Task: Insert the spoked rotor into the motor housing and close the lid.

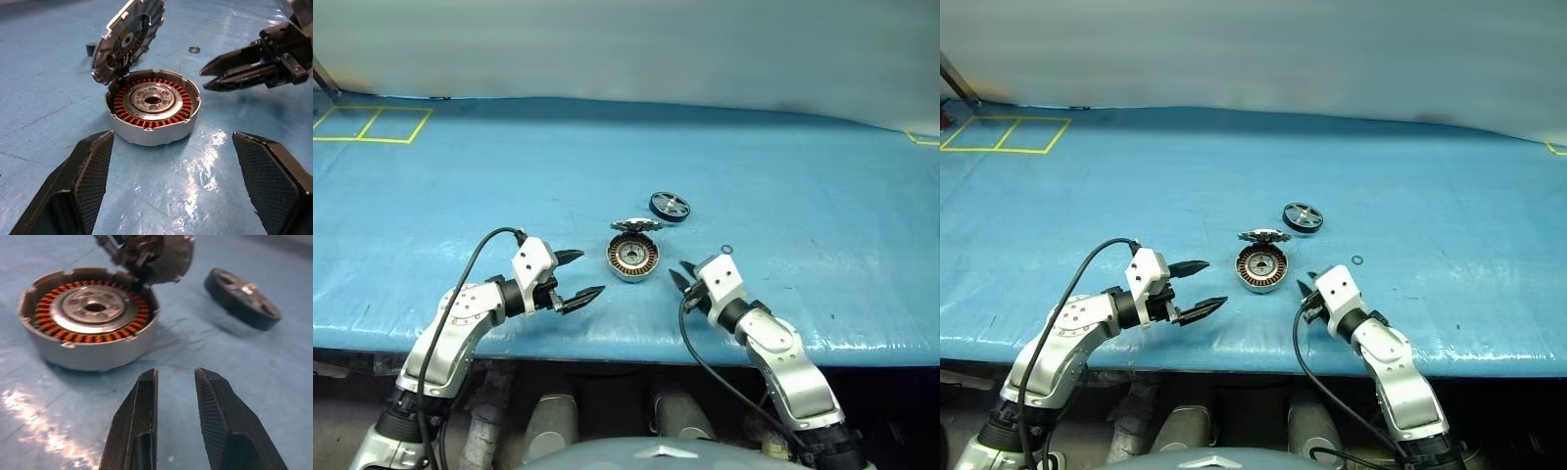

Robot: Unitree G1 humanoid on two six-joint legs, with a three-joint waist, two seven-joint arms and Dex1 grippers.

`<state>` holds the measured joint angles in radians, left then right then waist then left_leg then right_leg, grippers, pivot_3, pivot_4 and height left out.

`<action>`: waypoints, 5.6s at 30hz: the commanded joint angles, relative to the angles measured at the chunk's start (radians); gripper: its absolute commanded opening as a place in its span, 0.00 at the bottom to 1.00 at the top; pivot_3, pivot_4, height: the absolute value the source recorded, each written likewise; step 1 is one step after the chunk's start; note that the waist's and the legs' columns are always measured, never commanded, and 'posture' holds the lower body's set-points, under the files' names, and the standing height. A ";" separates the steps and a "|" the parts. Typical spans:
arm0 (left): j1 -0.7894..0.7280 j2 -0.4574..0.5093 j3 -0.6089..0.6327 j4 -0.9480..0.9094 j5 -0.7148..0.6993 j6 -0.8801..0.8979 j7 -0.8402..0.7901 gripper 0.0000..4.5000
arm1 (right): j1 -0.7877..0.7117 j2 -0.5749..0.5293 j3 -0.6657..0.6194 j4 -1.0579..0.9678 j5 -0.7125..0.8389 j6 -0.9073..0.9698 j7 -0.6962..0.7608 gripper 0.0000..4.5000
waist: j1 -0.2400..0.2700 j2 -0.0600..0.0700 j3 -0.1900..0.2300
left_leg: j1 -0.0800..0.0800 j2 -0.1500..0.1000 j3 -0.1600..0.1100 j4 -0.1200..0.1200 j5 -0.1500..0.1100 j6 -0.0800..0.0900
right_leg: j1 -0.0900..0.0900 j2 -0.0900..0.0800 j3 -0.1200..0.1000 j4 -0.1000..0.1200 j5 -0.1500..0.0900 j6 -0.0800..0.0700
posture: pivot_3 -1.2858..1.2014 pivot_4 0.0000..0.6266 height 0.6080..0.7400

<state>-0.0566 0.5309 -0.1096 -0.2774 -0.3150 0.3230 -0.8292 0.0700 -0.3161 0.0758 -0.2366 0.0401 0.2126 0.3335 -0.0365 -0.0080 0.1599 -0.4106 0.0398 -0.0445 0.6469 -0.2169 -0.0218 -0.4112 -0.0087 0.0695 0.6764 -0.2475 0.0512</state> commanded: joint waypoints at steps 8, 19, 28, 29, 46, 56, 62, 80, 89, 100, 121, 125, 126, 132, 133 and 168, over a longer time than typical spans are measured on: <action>-0.043 -0.032 -0.005 -0.028 -0.009 -0.015 0.011 0.92 | -0.072 0.039 -0.059 0.140 -0.075 -0.119 -0.125 0.70 | -0.002 0.000 0.000 | 0.000 0.000 0.001 -0.002 0.000 0.000 | -0.001 0.000 0.001 0.000 0.000 0.000 | 0.52 0.24 1.00; -0.035 -0.039 -0.028 -0.014 0.021 -0.026 0.022 0.92 | -0.190 0.115 -0.156 0.287 -0.013 -0.051 -0.222 1.00 | -0.001 0.000 0.000 | 0.000 0.000 0.001 -0.001 0.000 0.000 | 0.000 0.000 0.001 0.000 0.000 0.000 | 0.52 0.24 1.00; -0.015 -0.029 -0.027 -0.011 0.045 -0.039 0.019 0.92 | -0.169 0.104 -0.177 0.315 -0.020 -0.020 -0.233 1.00 | -0.003 0.001 0.000 | 0.000 0.000 0.001 -0.002 0.000 0.000 | 0.000 0.000 0.002 0.000 0.000 0.000 | 0.52 0.24 1.00; -0.014 -0.030 -0.027 -0.010 0.044 -0.039 0.020 0.92 | -0.166 0.107 -0.184 0.317 -0.020 -0.021 -0.243 1.00 | -0.003 0.001 0.000 | 0.000 0.000 0.001 -0.002 0.000 0.000 | 0.000 0.000 0.002 0.000 0.000 0.000 | 0.52 0.24 1.00; -0.031 -0.043 -0.022 0.013 0.006 -0.074 -0.032 0.92 | -0.110 0.123 -0.190 0.295 0.021 0.009 -0.220 1.00 | -0.004 0.000 0.000 | 0.001 0.000 0.001 -0.001 0.000 0.000 | 0.001 0.000 0.002 -0.001 0.000 0.000 | 0.52 0.24 1.00; -0.059 -0.086 -0.069 0.030 0.013 -0.073 -0.051 0.92 | -0.133 0.143 -0.168 0.341 0.013 0.000 -0.224 1.00 | -0.010 0.000 0.000 | 0.002 0.000 0.002 -0.001 0.000 0.000 | 0.001 0.001 0.003 -0.001 0.000 0.000 | 0.52 0.24 1.00; -0.064 -0.089 -0.067 0.039 0.016 -0.078 -0.048 0.92 | -0.126 0.138 -0.165 0.346 0.009 0.012 -0.221 0.85 | -0.011 0.000 -0.001 | 0.002 0.000 0.002 -0.001 0.000 0.000 | 0.001 0.001 0.003 -0.001 0.000 0.000 | 0.52 0.24 1.00; -0.052 -0.078 -0.048 0.052 0.018 -0.095 -0.045 0.92 | -0.106 0.132 -0.119 0.263 0.022 0.008 -0.158 0.01 | -0.006 -0.001 -0.001 | 0.001 0.000 0.002 -0.001 0.000 0.000 | 0.001 0.001 0.003 -0.001 0.000 0.000 | 0.52 0.24 1.00; -0.056 -0.074 -0.049 0.067 0.022 -0.104 -0.047 0.92 | -0.093 0.130 -0.121 0.163 0.089 -0.037 -0.065 0.09 | -0.007 0.000 -0.001 | 0.000 0.000 0.002 -0.003 0.000 0.000 | -0.002 0.001 0.003 -0.001 0.000 0.000 | 0.52 0.24 1.00; -0.056 -0.077 -0.060 0.058 0.027 -0.101 -0.041 0.92 | -0.152 0.147 -0.135 0.251 0.003 -0.055 -0.190 0.71 | -0.007 0.000 0.000 | 0.000 0.000 0.002 -0.003 0.000 0.000 | -0.002 0.001 0.003 -0.002 0.000 0.000 | 0.52 0.24 1.00; -0.067 -0.062 -0.064 0.044 0.046 -0.089 -0.020 0.92 | -0.154 0.154 -0.134 0.339 0.028 0.075 -0.190 0.37 | -0.004 -0.001 -0.001 | 0.001 0.000 0.002 -0.003 0.000 0.000 | 0.000 0.001 0.003 -0.003 0.000 0.000 | 0.52 0.24 1.00; -0.073 -0.065 -0.068 0.036 0.039 -0.079 -0.016 0.92 | -0.150 0.157 -0.132 0.329 0.021 0.080 -0.199 0.15 | -0.001 -0.001 -0.001 | 0.001 0.000 0.002 -0.003 0.000 0.000 | 0.001 0.000 0.003 -0.003 0.000 0.000 | 0.52 0.24 1.00; -0.074 -0.066 -0.071 0.036 0.040 -0.078 -0.016 0.92 | -0.150 0.151 -0.125 0.329 0.012 0.078 -0.198 0.15 | -0.001 -0.001 -0.001 | 0.001 0.000 0.002 -0.003 0.000 0.000 | 0.001 0.000 0.003 -0.003 0.000 0.000 | 0.52 0.24 1.00; -0.072 -0.067 -0.071 0.027 0.031 -0.070 -0.016 0.92 | -0.127 0.161 -0.112 0.231 0.060 0.059 -0.136 0.15 | -0.002 -0.001 -0.001 | 0.000 0.000 0.002 -0.003 0.000 0.000 | 0.000 0.000 0.003 -0.003 0.000 0.000 | 0.52 0.24 1.00; -0.071 -0.066 -0.069 0.024 0.028 -0.069 -0.016 0.92 | -0.120 0.160 -0.109 0.202 0.073 0.047 -0.117 0.15 | -0.002 -0.001 -0.001 | 0.000 0.000 0.002 -0.004 0.000 0.000 | 0.000 0.000 0.003 -0.003 0.000 0.000 | 0.52 0.24 1.00; 0.016 -0.043 0.047 0.034 -0.005 -0.088 0.035 0.92 | -0.256 0.049 0.173 0.117 -0.006 0.062 0.085 0.15 | 0.000 -0.001 0.002 | -0.002 0.000 0.002 -0.009 0.000 0.000 | -0.002 0.000 0.002 -0.011 0.003 0.004 | 0.52 0.24 1.00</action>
<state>-0.0258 0.4904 -0.0612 -0.2100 -0.3162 0.2465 -0.7949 -0.1739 -0.2681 0.2619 -0.1064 0.0553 0.3059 0.4352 -0.0369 -0.0089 0.1621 -0.4129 0.0398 -0.0428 0.6379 -0.2171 -0.0217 -0.4128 -0.0083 0.0716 0.6652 -0.2441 0.0566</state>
